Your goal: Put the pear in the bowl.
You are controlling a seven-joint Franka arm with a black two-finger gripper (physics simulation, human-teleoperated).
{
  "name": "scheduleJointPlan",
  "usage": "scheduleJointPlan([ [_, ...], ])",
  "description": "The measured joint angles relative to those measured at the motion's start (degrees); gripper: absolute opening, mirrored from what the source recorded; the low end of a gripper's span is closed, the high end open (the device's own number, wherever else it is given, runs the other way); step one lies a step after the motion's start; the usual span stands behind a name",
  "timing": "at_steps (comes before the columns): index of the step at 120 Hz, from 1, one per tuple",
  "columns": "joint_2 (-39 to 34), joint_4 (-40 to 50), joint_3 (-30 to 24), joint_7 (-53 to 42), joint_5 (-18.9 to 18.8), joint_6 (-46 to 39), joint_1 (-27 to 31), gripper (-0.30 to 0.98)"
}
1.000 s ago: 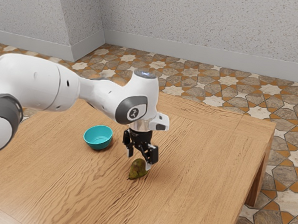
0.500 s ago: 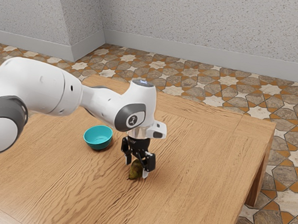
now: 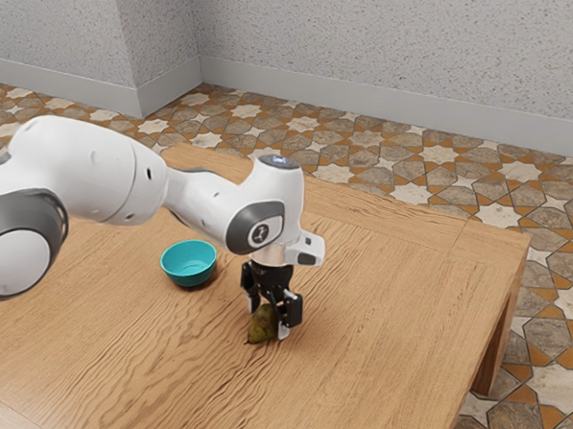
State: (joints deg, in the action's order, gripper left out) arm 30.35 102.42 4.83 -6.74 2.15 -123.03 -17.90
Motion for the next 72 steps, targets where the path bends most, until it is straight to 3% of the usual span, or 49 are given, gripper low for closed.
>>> scheduleJointPlan([
  [36,0.1,0.0,0.4,-0.9,0.0,-0.2,0.0,0.45],
  [72,-0.1,-0.1,0.5,-1.2,-0.4,0.1,-0.3,0.38],
])
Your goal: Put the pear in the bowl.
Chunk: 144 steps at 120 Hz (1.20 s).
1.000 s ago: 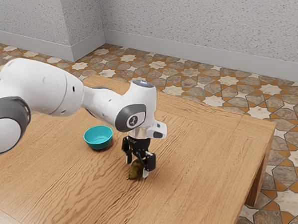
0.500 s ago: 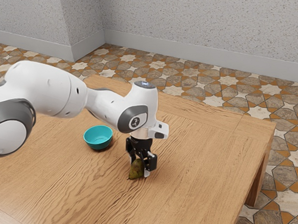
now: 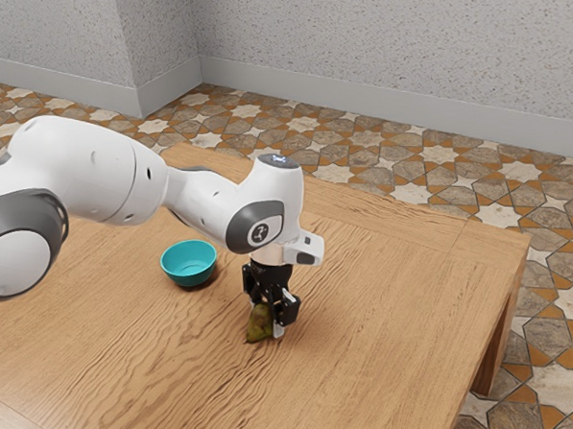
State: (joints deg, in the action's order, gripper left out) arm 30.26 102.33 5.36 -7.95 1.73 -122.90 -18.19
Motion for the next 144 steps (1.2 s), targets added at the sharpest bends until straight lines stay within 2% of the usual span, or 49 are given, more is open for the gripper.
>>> scheduleJointPlan([
  [64,-3.3,-1.1,1.0,0.1,-1.2,2.2,0.7,0.34],
  [104,-4.6,-5.2,1.4,-1.7,-2.7,7.2,8.8,0.34],
  [144,-3.8,-8.6,4.7,-6.3,-2.7,11.8,14.9,0.34],
])
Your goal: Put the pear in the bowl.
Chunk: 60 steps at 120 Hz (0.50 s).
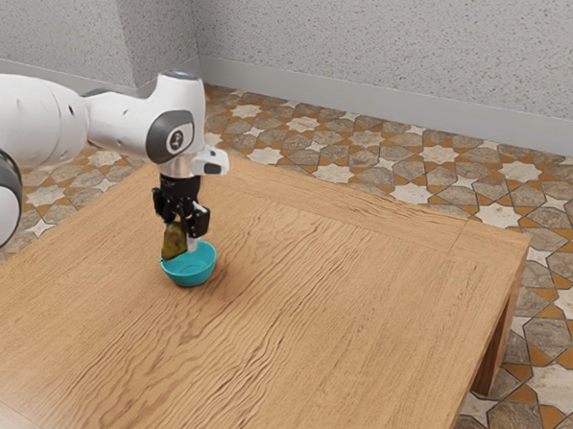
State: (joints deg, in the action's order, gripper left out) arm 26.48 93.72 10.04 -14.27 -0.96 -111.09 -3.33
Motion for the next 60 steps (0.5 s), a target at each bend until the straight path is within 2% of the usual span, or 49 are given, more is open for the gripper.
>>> scheduleJointPlan([
  [36,3.1,-2.1,0.5,-3.9,0.1,0.5,0.8,0.35],
  [60,3.2,-2.3,0.5,-5.9,0.4,0.6,0.7,0.55],
])
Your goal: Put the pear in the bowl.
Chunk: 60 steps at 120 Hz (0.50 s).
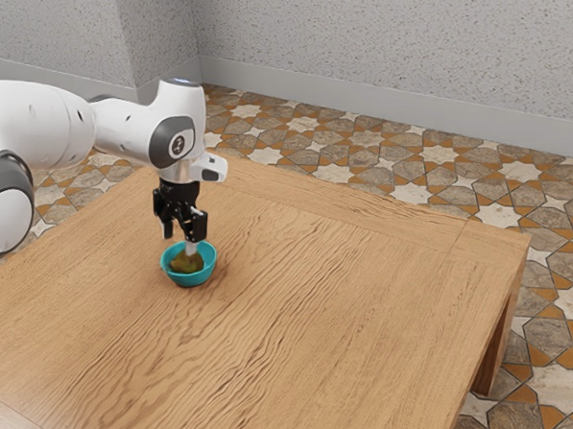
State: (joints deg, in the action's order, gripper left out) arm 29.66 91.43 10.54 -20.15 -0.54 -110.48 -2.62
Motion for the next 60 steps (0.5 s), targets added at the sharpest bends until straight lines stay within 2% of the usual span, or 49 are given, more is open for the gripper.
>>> scheduleJointPlan([
  [16,-2.1,-0.2,0.1,-1.0,0.0,0.5,-1.1,0.61],
  [36,-16.7,0.3,-0.1,-0.9,-0.1,5.4,-8.1,0.65],
  [45,-23.2,0.5,-0.4,0.2,-1.3,9.2,-11.2,0.66],
  [60,-26.4,0.3,-2.1,2.9,-1.2,15.4,-11.4,0.67],
])
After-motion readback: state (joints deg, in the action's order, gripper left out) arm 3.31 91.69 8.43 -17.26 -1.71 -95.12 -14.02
